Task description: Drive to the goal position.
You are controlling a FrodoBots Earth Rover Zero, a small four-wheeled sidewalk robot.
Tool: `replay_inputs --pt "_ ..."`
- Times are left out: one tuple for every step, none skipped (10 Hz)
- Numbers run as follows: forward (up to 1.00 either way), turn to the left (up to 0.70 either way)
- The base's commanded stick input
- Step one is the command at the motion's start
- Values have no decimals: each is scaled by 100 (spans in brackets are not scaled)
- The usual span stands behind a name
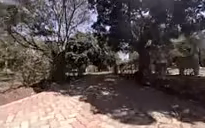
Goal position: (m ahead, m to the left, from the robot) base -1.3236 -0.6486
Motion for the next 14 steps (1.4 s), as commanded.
replay_inputs --pt "100 0" --pt "100 0" --pt "100 0" --pt "100 0" --pt "100 0" --pt "100 0" --pt "100 0" --pt "100 0" --pt "100 0" --pt "100 0" --pt "100 0" --pt "100 0" --pt "100 0" --pt "100 0"
